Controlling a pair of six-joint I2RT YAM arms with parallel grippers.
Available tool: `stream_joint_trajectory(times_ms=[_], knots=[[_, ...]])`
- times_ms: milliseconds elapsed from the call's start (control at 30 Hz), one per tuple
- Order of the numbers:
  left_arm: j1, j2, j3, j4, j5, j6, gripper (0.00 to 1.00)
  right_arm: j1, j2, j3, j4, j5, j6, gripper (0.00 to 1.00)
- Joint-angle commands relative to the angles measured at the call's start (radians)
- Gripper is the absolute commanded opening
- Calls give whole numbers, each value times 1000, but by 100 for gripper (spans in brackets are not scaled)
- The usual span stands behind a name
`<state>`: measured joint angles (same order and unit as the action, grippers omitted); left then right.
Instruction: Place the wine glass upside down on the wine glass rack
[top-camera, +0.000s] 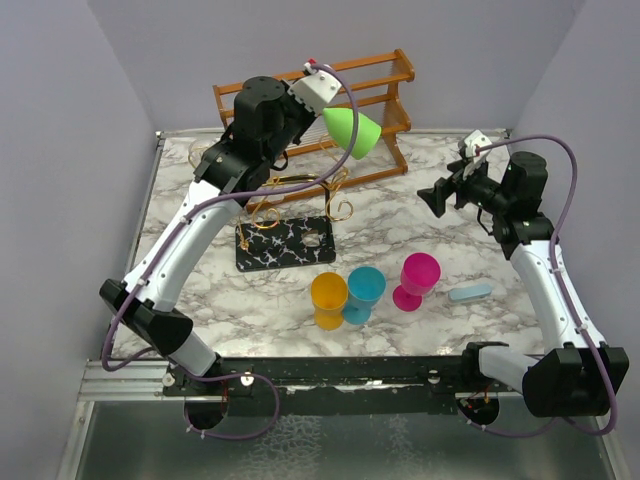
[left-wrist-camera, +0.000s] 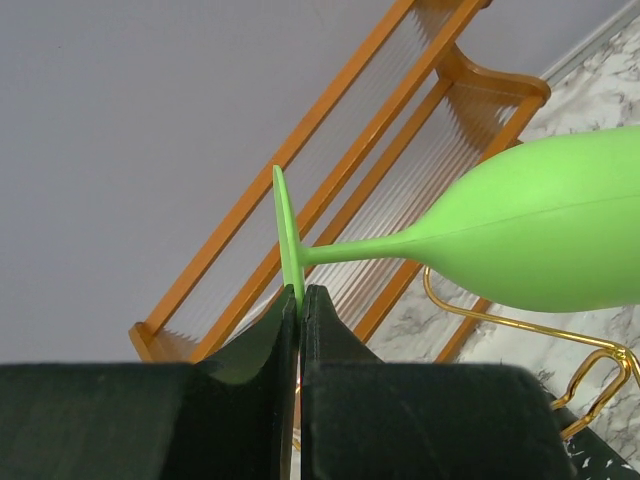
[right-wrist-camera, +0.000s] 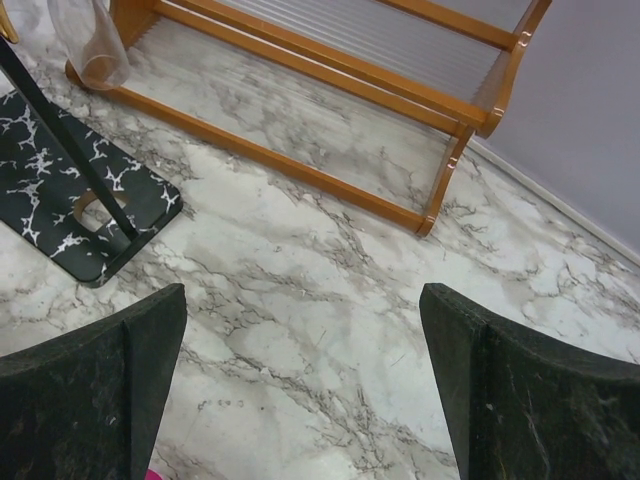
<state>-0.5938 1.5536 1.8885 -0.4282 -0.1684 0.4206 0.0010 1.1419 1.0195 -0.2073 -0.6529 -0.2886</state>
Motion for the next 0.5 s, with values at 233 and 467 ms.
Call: stream_joint_trajectory(times_ms=[233, 467], knots=[[-81, 66, 5, 21, -45, 115, 0, -2, -19, -17, 69, 6, 29, 99], [-106, 98, -17, 8, -62, 152, 0, -4, -24, -24, 75, 10, 28, 99]])
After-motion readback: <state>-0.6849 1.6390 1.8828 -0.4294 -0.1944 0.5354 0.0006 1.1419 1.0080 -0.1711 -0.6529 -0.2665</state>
